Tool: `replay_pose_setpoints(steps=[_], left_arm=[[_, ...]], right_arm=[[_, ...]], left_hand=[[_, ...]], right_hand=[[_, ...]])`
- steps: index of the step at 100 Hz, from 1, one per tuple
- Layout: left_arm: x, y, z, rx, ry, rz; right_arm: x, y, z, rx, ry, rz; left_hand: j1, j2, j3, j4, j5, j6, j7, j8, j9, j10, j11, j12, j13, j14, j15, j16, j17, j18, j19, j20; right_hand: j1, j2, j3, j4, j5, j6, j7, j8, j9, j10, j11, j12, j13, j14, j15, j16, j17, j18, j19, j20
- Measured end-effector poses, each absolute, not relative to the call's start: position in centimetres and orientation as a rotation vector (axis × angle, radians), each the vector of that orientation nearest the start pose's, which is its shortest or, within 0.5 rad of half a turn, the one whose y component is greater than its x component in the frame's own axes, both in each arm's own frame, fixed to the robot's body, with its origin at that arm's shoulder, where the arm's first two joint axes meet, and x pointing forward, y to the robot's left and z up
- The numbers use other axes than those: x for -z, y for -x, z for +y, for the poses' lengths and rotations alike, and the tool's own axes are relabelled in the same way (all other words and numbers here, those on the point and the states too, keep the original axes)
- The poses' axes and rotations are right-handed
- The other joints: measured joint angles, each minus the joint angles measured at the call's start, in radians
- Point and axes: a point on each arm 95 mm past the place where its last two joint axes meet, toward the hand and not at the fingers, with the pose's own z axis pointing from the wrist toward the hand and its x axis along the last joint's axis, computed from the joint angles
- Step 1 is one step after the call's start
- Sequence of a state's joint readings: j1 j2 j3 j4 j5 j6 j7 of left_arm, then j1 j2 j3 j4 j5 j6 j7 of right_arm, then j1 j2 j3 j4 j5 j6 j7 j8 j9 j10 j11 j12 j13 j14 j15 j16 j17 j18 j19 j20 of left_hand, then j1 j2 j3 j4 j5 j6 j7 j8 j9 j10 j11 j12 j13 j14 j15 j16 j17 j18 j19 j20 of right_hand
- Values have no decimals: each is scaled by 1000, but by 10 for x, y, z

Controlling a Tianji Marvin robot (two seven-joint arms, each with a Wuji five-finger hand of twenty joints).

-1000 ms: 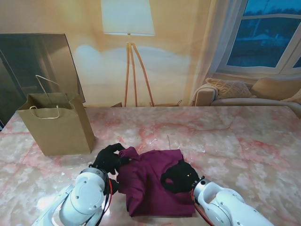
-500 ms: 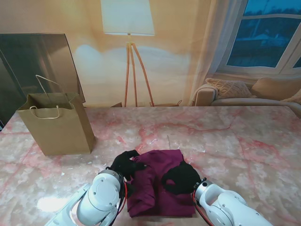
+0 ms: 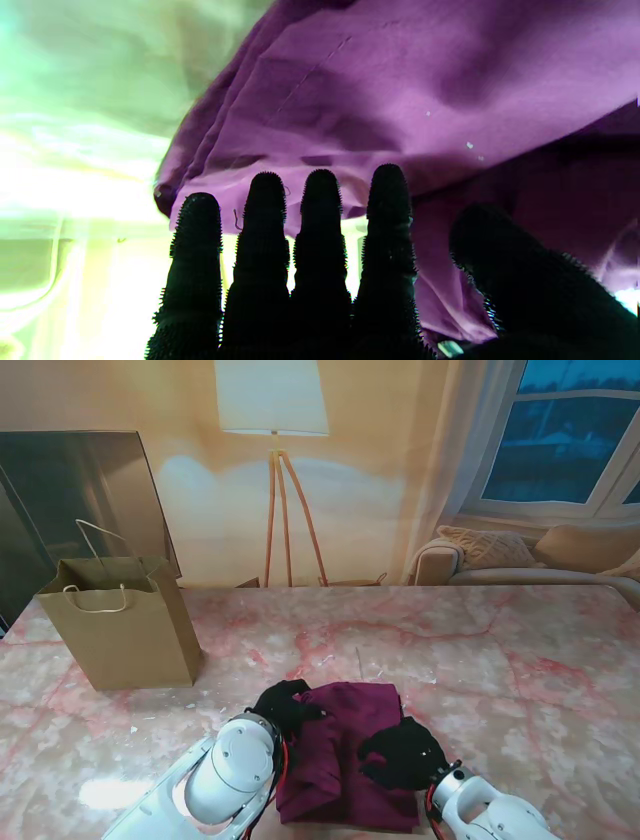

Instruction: Fold the socks and the shorts into the kraft paper bag

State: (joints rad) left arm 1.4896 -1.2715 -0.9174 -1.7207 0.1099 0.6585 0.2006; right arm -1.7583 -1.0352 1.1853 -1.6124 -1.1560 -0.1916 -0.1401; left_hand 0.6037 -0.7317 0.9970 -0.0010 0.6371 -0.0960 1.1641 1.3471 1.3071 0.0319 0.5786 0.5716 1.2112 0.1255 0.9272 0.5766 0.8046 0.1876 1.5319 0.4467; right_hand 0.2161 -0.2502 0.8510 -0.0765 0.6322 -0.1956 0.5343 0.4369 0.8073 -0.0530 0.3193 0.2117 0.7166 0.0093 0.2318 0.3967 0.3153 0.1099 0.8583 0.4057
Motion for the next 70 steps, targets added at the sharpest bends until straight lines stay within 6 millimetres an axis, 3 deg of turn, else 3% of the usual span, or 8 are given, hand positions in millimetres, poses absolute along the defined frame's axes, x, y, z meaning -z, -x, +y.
replay_pose_setpoints(steps=[31,70], left_arm=[[329,-374,-136,1499,2338,935],[327,-377,-155,1461,2340,1046]], right_arm=[[365,-322,-11,-1491,-969,1724],[385,-332,-19,-1385,-1025,1809]], left_hand=[[0,0,0,0,0,0,0,-2,0,0,0,-2,0,0,0,0,0,0,0,0],[26,16,-42,-7,-10,14,0,-26,-1,5,-8,-32,0,0,-14,-10,0,-5,0,-2]], right_hand=[[0,0,0,0,1,0,0,0,0,0,0,0,0,0,0,0,0,0,0,0],[0,0,-20,0,-1,-16,0,11,-9,-12,16,15,0,0,0,0,0,0,0,0]])
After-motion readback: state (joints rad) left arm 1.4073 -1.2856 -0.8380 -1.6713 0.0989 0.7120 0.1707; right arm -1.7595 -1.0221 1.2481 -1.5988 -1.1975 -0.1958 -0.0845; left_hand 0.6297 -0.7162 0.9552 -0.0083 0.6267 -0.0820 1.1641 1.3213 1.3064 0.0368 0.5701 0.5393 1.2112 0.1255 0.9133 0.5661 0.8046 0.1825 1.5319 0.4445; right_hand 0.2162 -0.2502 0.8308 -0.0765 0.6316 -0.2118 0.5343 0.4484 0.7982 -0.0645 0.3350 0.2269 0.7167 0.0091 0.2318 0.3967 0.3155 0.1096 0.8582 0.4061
